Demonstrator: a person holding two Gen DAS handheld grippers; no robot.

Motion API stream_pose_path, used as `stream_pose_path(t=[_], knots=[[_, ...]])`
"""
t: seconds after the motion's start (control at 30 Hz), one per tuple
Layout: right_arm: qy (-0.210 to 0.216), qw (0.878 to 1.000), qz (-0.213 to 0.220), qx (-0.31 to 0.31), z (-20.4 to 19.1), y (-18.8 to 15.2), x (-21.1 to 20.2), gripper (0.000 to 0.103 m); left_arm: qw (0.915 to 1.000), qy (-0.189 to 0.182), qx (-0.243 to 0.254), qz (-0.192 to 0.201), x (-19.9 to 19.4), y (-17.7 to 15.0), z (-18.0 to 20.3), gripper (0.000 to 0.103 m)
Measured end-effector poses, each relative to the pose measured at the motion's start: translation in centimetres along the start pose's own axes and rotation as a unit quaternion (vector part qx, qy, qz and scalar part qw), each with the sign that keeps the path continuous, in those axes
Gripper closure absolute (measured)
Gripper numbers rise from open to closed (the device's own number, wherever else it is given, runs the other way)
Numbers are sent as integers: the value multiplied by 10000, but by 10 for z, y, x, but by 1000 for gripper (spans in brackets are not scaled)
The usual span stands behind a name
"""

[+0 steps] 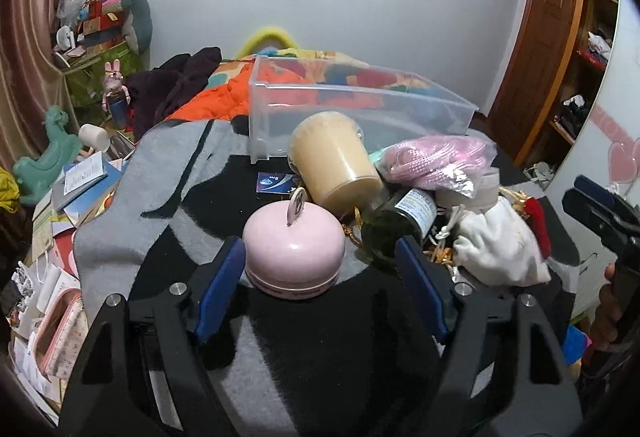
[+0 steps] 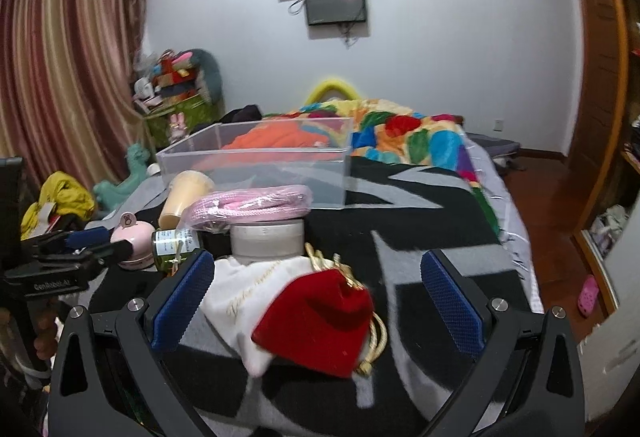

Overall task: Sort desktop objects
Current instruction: 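Grasp the pink round jar with the left gripper while the right grasps the bagged pink rope, then carry the pink rope into the clear box with the right gripper while the left lifts the pink jar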

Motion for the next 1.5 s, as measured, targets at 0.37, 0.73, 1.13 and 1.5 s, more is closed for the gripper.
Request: stream_pose_path(t=[0.37, 0.73, 1.13, 1.5], knots=[[308, 9983, -345, -346, -26, 21, 46, 0, 9998, 124, -30, -178, 24, 3, -7, 25], [19, 9934, -464, -1045, -45, 9, 58, 0, 9995, 153, -244, -144, 37, 2, -16, 40], [-365, 9685, -893, -2295, -68, 16, 92, 0, 9996, -23, -299, 1, 12, -5, -27, 40], [-393, 9246, -1057, -3639, -96, 19, 105, 61, 9996, -55, -243, 95, -5, -5, -36, 40]])
Point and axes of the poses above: each gripper's, at about its wrist camera, not at the fingertips, and x roughly the way its jaws point, z to its right, y to its top, the point moved 8 cm from there along x, roughly the way its jaws point, and after that the axes turned 4 degrees about -z, right-handed, at the moved point
